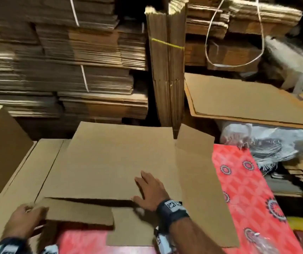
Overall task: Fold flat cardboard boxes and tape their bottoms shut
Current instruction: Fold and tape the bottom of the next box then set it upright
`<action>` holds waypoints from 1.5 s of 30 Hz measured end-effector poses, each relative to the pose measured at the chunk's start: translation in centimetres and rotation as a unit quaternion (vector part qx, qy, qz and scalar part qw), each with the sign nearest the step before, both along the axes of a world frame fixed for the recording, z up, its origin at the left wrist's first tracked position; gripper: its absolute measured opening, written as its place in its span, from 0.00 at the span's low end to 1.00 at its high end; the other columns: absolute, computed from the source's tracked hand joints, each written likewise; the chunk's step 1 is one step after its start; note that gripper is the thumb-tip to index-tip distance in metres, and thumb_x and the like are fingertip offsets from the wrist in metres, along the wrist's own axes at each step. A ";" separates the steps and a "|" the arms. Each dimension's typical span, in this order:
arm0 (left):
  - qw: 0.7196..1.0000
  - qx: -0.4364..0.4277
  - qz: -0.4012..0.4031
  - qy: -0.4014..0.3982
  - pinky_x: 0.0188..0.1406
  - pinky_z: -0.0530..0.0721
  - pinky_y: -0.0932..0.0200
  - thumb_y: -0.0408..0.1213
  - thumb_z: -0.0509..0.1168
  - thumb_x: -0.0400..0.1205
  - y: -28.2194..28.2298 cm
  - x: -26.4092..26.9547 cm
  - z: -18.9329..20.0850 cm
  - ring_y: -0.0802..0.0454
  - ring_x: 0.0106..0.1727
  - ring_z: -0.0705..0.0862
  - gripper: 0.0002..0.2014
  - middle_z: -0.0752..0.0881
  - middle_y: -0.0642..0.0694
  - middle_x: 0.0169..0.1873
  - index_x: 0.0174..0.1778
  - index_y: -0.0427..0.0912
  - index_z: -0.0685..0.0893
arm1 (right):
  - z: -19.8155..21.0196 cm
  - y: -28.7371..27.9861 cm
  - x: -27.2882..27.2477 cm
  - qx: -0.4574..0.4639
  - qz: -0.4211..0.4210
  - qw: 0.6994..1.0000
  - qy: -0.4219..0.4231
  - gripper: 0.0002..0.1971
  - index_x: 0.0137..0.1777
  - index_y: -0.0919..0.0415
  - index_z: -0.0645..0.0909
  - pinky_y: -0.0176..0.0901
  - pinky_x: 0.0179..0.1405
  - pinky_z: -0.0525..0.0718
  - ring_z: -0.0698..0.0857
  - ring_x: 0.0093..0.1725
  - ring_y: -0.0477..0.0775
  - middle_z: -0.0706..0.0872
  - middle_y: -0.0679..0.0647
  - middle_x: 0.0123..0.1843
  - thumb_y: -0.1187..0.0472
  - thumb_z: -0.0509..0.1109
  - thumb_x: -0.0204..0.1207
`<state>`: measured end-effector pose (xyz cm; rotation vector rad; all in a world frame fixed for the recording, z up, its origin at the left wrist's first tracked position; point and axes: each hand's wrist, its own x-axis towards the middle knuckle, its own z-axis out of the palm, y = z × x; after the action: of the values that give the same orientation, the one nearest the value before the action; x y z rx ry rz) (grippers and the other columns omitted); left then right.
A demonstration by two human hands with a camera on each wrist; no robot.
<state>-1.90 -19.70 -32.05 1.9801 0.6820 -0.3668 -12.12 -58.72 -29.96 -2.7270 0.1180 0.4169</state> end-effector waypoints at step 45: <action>0.624 0.303 -0.720 -0.012 0.77 0.72 0.32 0.60 0.61 0.83 -10.6 -6.7 -4.7 0.45 0.90 0.43 0.43 0.34 0.49 0.89 0.90 0.55 0.46 | -8.9 2.2 -9.8 -0.042 -0.199 0.957 0.206 0.45 0.90 0.41 0.39 0.74 0.82 0.59 0.40 0.90 0.65 0.37 0.48 0.92 0.37 0.62 0.82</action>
<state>-8.60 -30.27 -36.75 2.7836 -1.2041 -1.1348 -21.95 -56.53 -38.83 -2.5616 0.7947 0.8637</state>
